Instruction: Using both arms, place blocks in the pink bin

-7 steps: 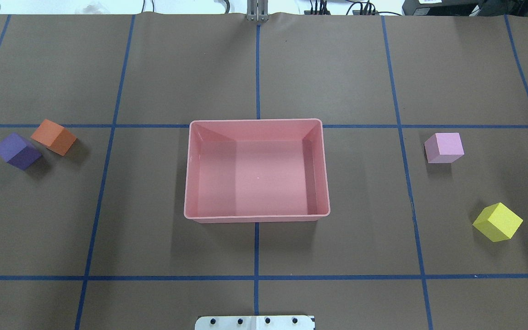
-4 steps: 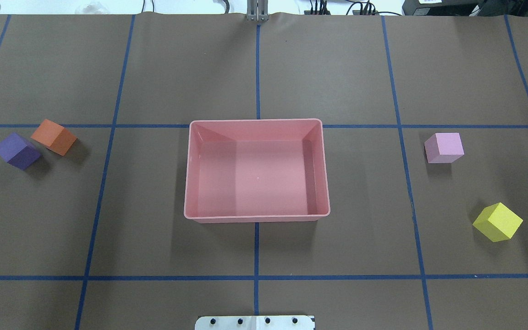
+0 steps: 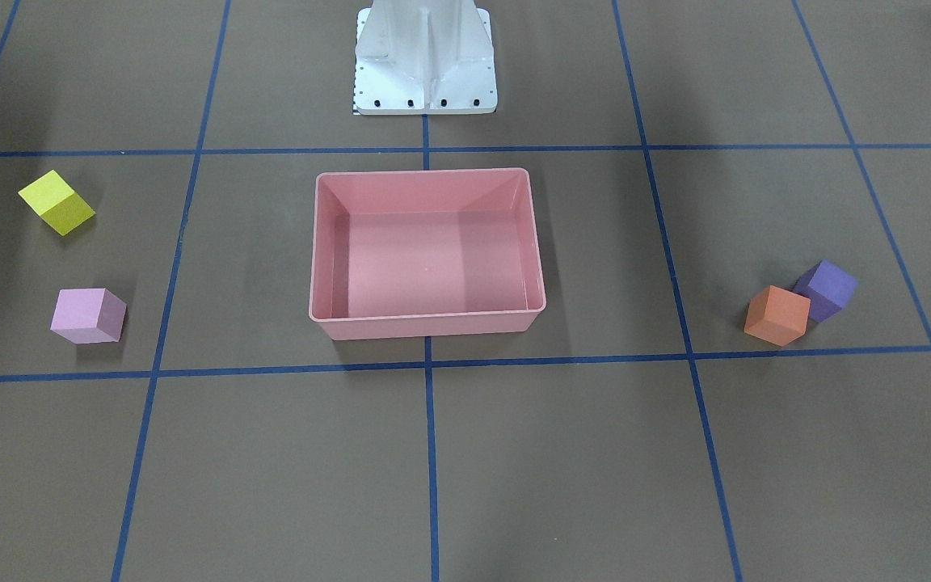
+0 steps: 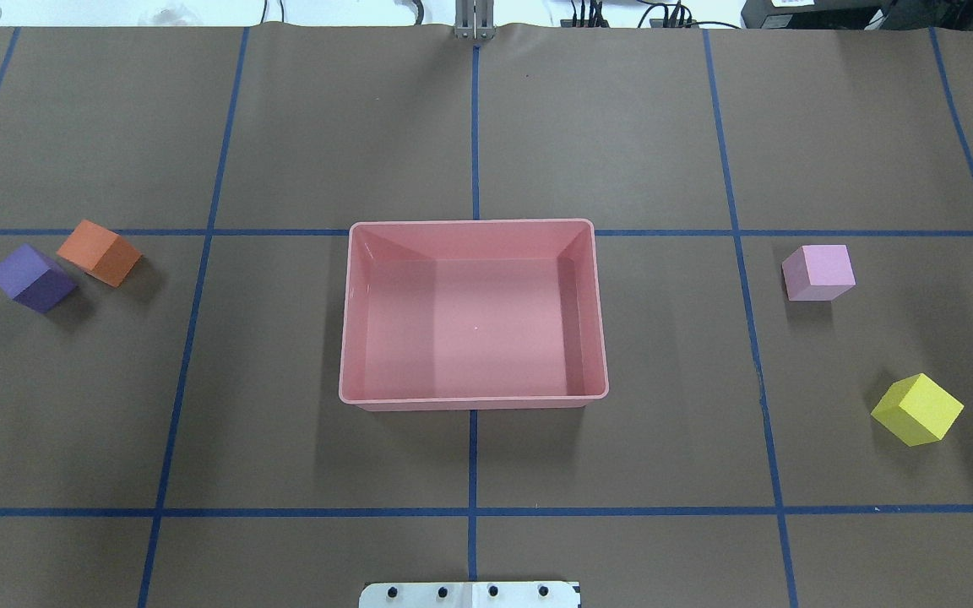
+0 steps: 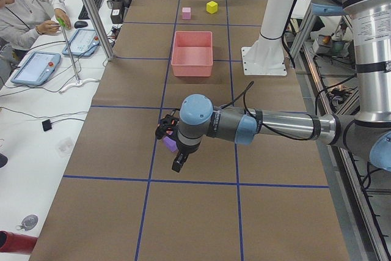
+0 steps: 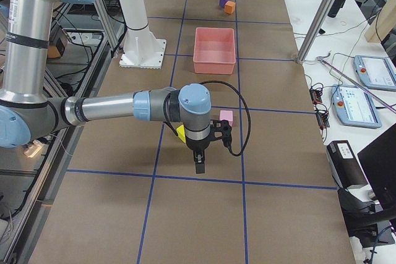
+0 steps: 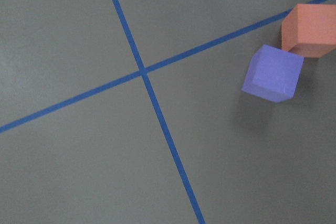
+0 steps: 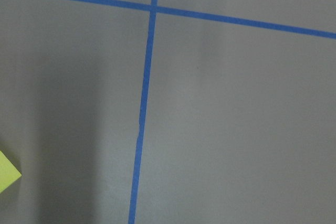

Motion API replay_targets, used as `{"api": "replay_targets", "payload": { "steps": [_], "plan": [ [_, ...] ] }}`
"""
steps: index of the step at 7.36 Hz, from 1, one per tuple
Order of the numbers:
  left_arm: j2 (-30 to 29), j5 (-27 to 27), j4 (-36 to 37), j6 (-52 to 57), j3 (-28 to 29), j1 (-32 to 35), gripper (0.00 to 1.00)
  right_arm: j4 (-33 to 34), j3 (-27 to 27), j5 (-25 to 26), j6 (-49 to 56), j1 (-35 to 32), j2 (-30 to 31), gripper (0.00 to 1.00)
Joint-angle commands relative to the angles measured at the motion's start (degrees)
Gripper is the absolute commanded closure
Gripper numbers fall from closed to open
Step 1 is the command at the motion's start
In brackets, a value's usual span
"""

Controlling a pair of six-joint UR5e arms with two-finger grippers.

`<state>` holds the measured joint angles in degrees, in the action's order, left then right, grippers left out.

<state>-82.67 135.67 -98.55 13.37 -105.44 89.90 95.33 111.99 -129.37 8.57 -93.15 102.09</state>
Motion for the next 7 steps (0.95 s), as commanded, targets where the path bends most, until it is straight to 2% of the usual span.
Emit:
{"api": "replay_targets", "payload": {
  "steps": [1, 2, 3, 4, 5, 7],
  "plan": [
    [-7.39, 0.38, 0.03, -1.23, 4.68, -2.01, 0.00, -5.84, -2.20, -2.28, -0.40, 0.07, -1.71, 0.00],
    [-11.25, 4.21, -0.15, -1.42, 8.72, -2.80, 0.00, -6.81, -3.52, -3.68, -0.22, 0.07, -1.72, 0.00],
    [-14.24, 5.30, -1.37, -1.42, 11.02, -3.15, 0.00, -9.52, -4.75, -4.13, 0.13, 0.07, -1.81, 0.00],
    [-14.10, 5.05, -6.77, -1.77, 11.65, -6.29, 0.00, -12.42, -5.03, -4.40, -0.31, 0.16, -1.64, 0.00],
    [-15.66, 4.78, -9.96, -1.60, 14.18, -11.63, 0.00, -12.53, -5.03, -4.40, -0.22, 0.33, -1.55, 0.00],
    [-16.47, -0.72, -14.44, -1.42, 15.35, -19.03, 0.00, -13.32, -5.03, -4.93, -0.13, 0.51, -1.46, 0.00]
  ]
}}
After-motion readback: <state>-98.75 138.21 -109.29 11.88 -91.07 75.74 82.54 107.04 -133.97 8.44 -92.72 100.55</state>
